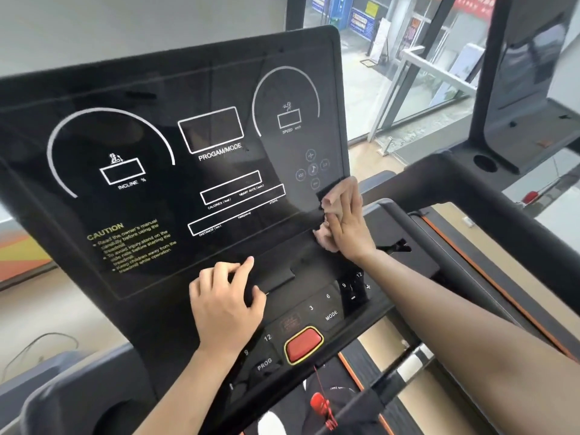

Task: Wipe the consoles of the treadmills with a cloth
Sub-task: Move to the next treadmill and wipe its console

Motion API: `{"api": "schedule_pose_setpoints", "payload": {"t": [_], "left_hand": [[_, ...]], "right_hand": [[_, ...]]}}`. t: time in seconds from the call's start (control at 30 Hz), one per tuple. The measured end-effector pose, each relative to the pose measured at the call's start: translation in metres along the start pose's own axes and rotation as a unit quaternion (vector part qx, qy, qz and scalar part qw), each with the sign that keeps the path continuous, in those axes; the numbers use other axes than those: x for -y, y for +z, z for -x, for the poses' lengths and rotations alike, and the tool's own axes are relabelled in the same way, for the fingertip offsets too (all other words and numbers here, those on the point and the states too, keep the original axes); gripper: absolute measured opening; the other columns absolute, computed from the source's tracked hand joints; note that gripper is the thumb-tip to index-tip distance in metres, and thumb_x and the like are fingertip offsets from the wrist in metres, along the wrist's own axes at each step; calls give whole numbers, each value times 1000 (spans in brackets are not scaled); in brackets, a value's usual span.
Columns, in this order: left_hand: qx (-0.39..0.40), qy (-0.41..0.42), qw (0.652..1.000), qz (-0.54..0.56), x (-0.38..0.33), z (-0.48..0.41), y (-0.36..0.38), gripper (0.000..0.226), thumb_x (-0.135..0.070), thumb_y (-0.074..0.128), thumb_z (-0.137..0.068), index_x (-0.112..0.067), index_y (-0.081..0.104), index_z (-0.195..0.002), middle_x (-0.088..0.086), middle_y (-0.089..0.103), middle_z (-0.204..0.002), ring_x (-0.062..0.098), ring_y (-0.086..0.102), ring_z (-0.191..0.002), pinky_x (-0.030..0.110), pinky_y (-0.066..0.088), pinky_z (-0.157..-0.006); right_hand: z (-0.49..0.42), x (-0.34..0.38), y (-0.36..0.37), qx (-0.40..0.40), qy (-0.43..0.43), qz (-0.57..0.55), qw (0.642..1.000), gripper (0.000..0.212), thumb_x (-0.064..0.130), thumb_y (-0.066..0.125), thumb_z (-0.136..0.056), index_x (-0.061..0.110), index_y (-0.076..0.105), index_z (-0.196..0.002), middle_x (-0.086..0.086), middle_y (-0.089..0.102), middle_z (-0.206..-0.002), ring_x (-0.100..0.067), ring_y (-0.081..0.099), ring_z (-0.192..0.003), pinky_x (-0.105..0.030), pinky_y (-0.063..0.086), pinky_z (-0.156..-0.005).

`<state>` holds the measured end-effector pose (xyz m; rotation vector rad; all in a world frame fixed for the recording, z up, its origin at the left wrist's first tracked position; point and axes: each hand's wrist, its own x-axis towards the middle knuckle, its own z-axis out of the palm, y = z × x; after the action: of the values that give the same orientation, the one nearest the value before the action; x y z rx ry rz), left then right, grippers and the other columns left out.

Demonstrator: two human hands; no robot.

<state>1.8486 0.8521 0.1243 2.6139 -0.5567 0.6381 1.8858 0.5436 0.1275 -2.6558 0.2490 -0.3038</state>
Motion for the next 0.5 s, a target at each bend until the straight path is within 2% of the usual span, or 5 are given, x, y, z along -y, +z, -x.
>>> {"api": "schedule_pose_setpoints", "payload": {"t": [0.07, 0.17, 0.23, 0.37, 0.5], "left_hand": [[4, 2, 1000, -4, 0, 0, 0, 46, -28, 67, -80, -22, 72, -125, 1, 65, -104, 26, 56, -91, 44, 45, -75], [10, 3, 1000, -12, 1, 3, 0, 48, -27, 67, -80, -23, 71, -128, 1, 66, -107, 26, 56, -94, 45, 45, -77], [12, 5, 1000, -15, 2, 4, 0, 50, -27, 68, -80, -23, 70, -130, 2, 66, -110, 26, 56, -95, 45, 45, -79], [25, 15, 999, -16, 3, 6, -3, 54, -26, 67, -81, -23, 67, -135, 2, 66, -113, 25, 57, -98, 43, 46, -81], [44, 18, 999, -18, 6, 9, -8, 56, -27, 65, -83, -21, 64, -138, 2, 66, -118, 25, 57, -103, 44, 48, -84]], "right_hand": [[15, -1, 6, 14, 40, -49, 998, 73, 35, 36, -108, 35, -24, -150, 3, -24, -165, -8, -28, -150, -49, -1, -129], [29, 6, 14, 4, 93, -58, 994, 76, 54, 30, -97, 33, -6, -161, -3, -20, -170, -19, -16, -157, -47, -6, -128], [35, 17, 19, -11, 125, -74, 989, 76, 57, 33, -94, 37, 3, -162, 4, -21, -169, -25, -13, -158, -51, -7, -127], [49, 42, 27, -35, 151, -143, 977, 71, 32, 53, -100, 48, 15, -158, 23, -16, -167, -28, -14, -158, -62, 3, -122], [63, 57, 31, -35, 89, -188, 977, 84, 4, 60, -90, 35, 25, -160, 16, -5, -169, -24, -12, -158, -57, 4, -128]]}}
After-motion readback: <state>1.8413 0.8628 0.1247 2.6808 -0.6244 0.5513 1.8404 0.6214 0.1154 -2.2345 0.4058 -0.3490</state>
